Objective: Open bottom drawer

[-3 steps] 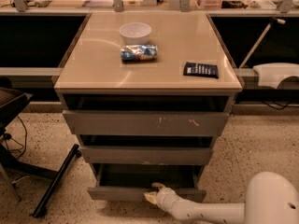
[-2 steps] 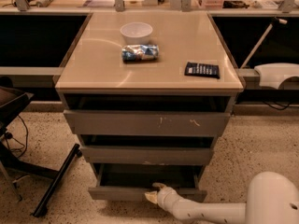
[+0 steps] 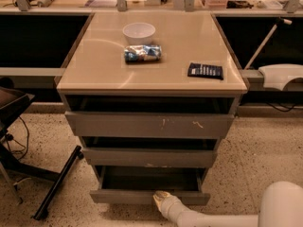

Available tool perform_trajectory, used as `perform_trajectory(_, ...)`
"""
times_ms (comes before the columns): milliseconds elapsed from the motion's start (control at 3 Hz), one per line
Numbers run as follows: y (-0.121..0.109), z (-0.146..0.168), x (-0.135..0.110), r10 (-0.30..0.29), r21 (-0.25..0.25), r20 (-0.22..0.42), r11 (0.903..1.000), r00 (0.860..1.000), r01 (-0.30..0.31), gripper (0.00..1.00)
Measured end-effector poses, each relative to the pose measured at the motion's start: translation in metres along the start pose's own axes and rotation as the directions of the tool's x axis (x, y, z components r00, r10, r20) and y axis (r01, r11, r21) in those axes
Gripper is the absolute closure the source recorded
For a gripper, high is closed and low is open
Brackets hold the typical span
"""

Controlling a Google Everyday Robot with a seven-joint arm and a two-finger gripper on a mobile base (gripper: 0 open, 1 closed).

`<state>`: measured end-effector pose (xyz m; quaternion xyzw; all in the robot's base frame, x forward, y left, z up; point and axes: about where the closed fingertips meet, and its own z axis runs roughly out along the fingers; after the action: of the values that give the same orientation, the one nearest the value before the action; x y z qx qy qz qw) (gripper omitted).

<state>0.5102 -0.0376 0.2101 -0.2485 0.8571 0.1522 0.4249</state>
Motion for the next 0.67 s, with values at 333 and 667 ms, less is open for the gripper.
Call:
perform_trajectory(333,0.0002,-0.0003,-0.0005,0.000,0.000,0.000,1.0000,1.000,0.000,1.00)
perform_trajectory(667,0.0002,-0.0003,-0.0006,0.000,0.000,0.000,1.0000,1.000,0.000,0.83)
